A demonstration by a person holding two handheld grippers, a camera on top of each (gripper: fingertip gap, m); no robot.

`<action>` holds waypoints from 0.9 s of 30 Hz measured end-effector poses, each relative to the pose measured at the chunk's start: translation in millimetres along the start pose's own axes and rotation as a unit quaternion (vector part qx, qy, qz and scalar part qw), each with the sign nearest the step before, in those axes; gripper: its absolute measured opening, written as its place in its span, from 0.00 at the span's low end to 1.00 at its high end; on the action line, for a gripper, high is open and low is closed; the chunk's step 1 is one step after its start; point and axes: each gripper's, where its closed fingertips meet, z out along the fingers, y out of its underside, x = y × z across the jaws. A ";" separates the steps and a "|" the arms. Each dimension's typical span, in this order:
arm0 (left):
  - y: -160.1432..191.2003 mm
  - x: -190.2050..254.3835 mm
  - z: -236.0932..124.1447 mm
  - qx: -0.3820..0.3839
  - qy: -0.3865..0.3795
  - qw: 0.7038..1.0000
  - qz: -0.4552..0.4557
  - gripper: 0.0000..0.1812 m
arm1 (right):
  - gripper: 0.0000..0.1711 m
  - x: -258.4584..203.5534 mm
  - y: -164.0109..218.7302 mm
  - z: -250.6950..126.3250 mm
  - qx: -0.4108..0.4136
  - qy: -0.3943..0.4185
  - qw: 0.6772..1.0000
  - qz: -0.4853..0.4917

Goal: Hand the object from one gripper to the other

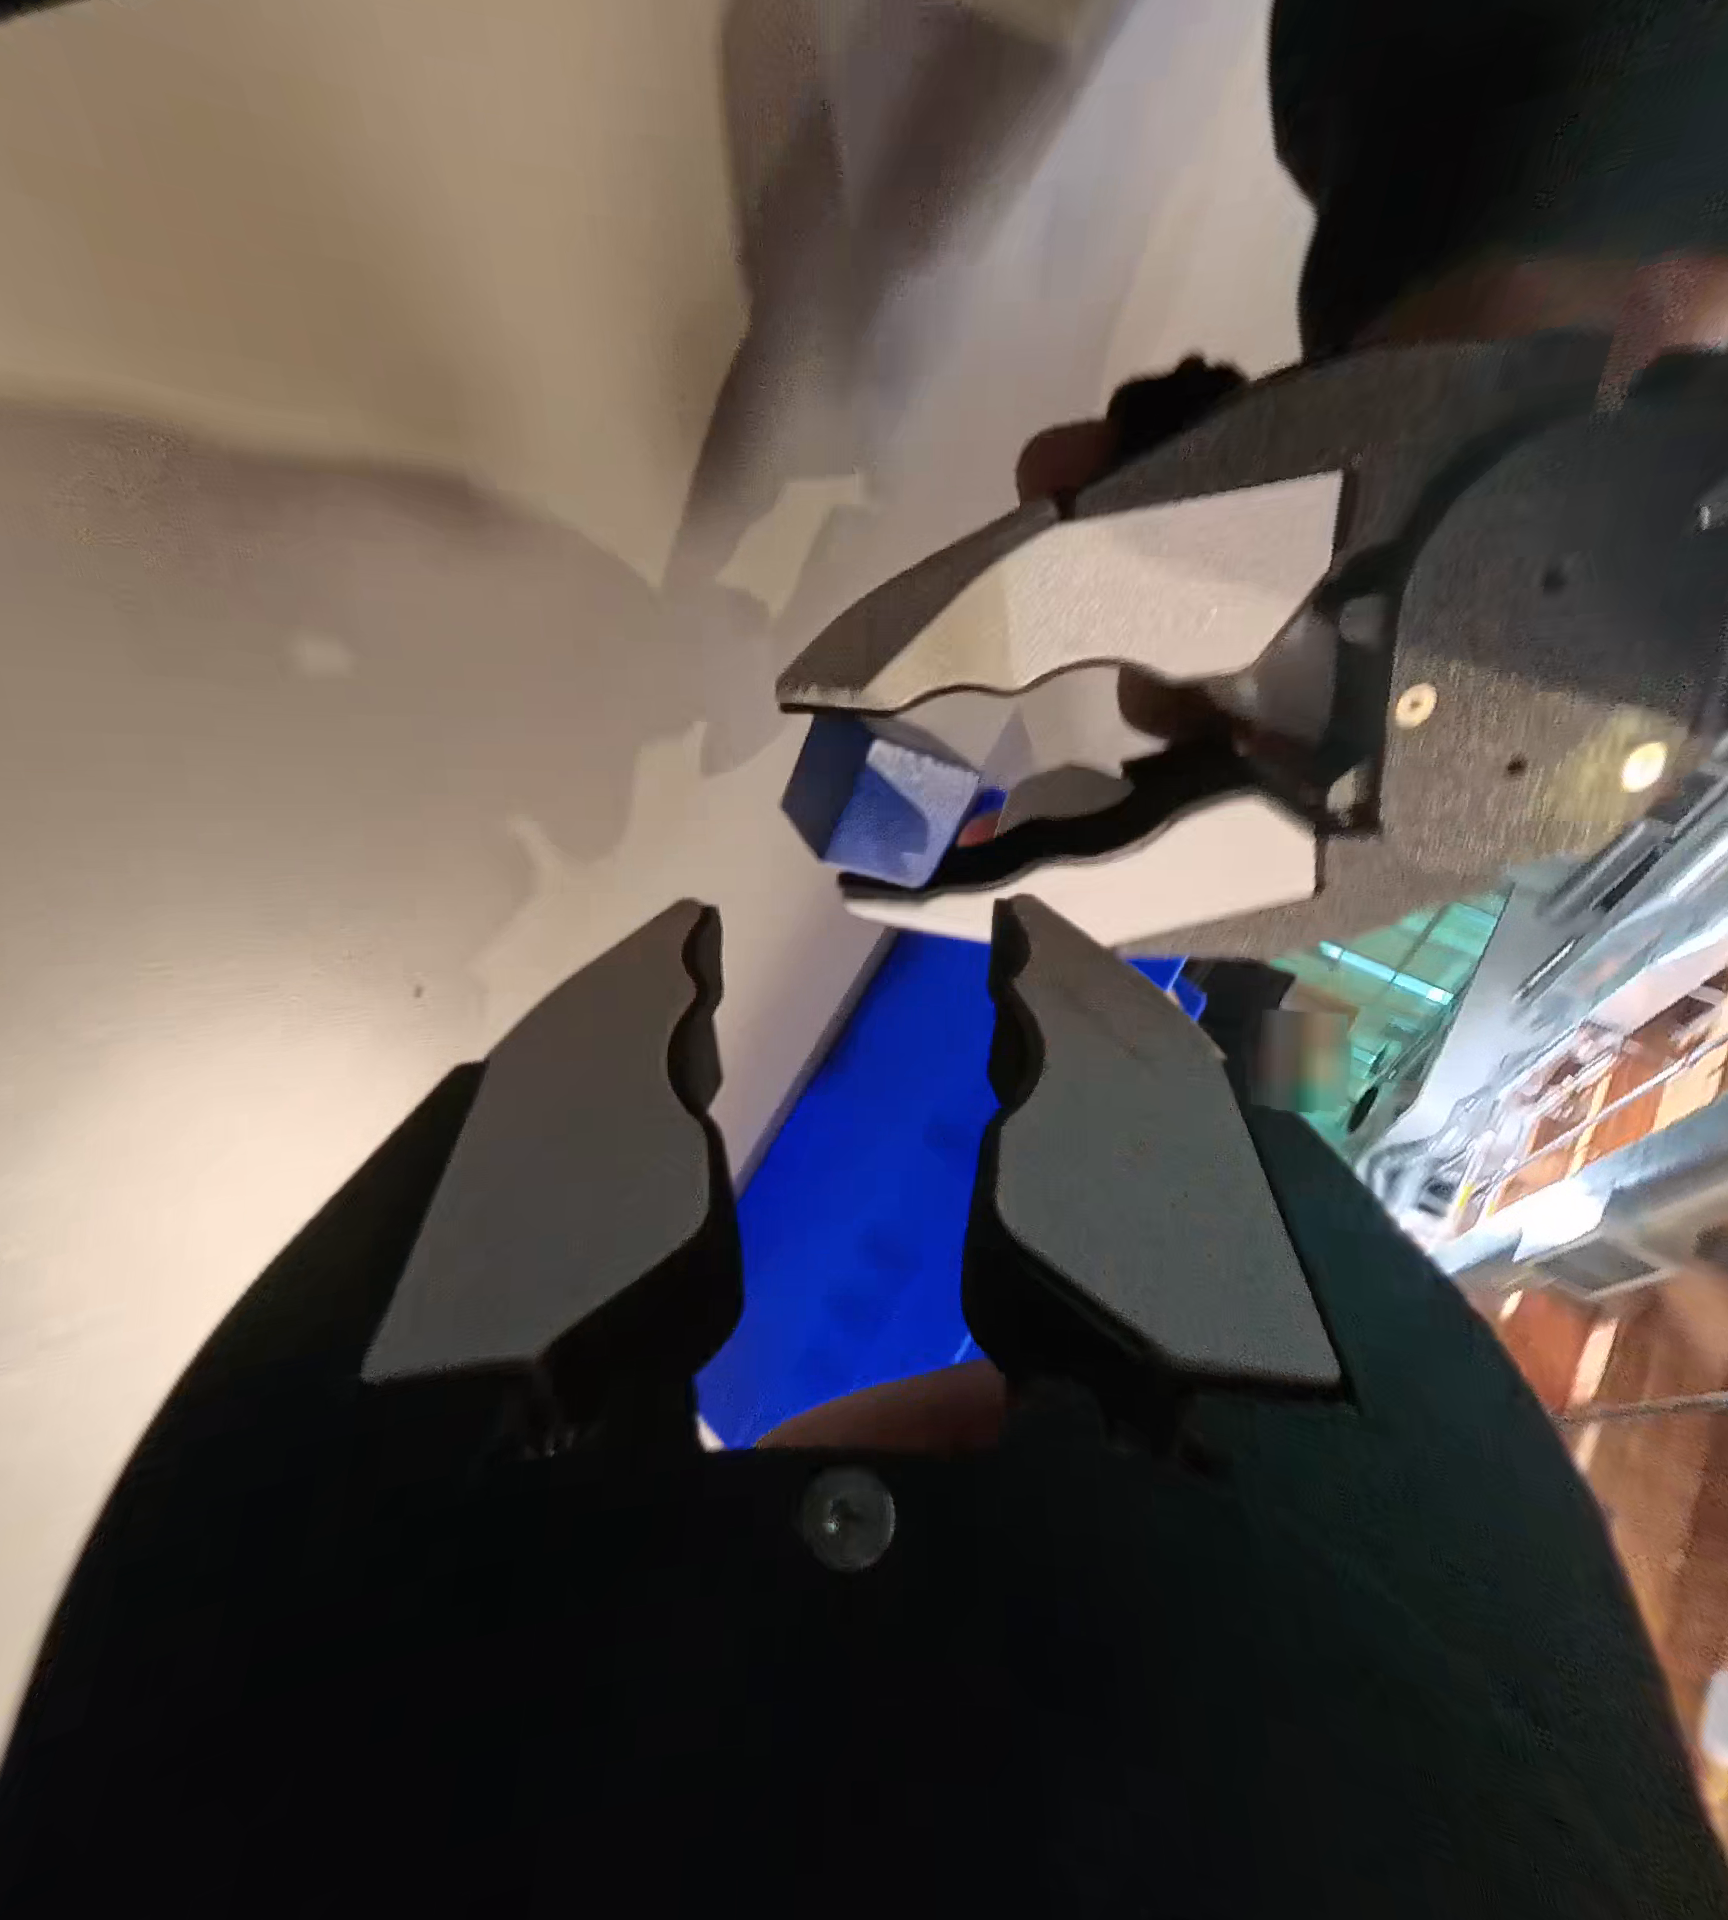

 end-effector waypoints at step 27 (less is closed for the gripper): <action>-37.1 -47.4 -79.2 0.366 -0.210 0.898 -0.128 0.36 | 0.25 22.6 34.6 5.9 0.017 0.152 0.842 0.517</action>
